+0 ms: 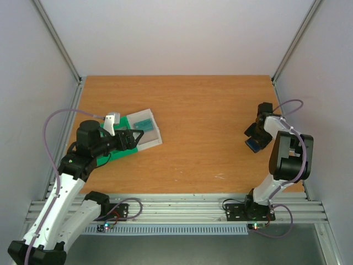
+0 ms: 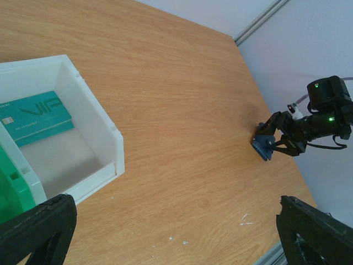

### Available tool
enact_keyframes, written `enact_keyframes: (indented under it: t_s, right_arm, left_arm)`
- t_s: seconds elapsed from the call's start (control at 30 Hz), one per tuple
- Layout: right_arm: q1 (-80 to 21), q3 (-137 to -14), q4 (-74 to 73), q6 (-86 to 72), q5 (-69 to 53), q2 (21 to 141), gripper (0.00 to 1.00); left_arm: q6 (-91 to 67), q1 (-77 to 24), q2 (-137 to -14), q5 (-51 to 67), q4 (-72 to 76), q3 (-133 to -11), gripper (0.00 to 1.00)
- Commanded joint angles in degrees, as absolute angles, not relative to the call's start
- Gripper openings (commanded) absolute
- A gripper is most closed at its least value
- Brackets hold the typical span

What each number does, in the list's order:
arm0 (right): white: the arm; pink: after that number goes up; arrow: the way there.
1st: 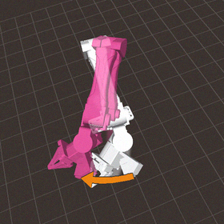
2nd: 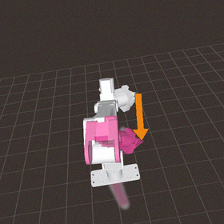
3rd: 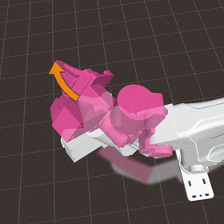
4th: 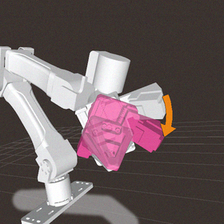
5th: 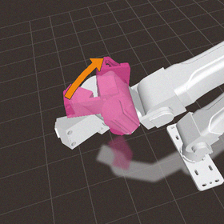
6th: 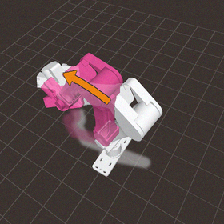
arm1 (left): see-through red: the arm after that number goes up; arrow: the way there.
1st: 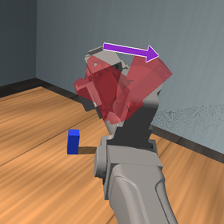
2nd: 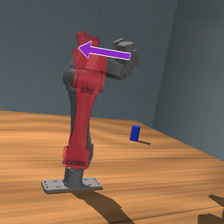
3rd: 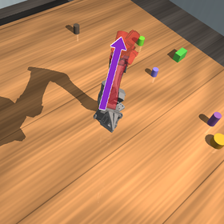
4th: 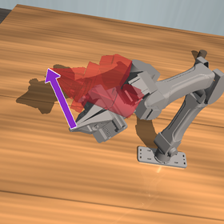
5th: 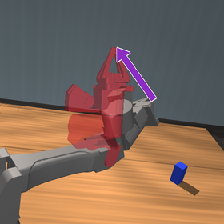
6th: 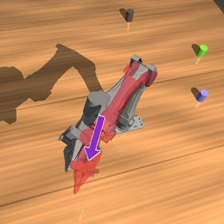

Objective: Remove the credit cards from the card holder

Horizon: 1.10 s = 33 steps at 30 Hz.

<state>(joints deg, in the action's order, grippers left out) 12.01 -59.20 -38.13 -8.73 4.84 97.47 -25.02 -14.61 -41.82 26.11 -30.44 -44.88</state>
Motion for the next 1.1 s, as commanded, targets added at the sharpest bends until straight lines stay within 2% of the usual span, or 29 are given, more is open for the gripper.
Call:
enact_keyframes:
  t_s: [0.0, 0.3, 1.07]
  right_arm:
    - [8.06, -59.12, -37.19, -7.73, -1.97, 100.44, 0.69]
    - [0.13, -59.92, -39.24, -5.66, -1.12, 102.19, 0.69]
    - [-30.9, -57.01, -42.65, -5.12, 0.62, 101.18, 0.63]
  left_arm:
    - [-23.96, -14.84, -41.18, 25.62, -29.68, -45.88, 0.99]
    - [-23.38, -14.84, -41.98, 25.66, -30.06, -46.04, 0.99]
    - [-22.56, -14.81, -42.16, 25.48, -31.18, -46.16, 0.99]
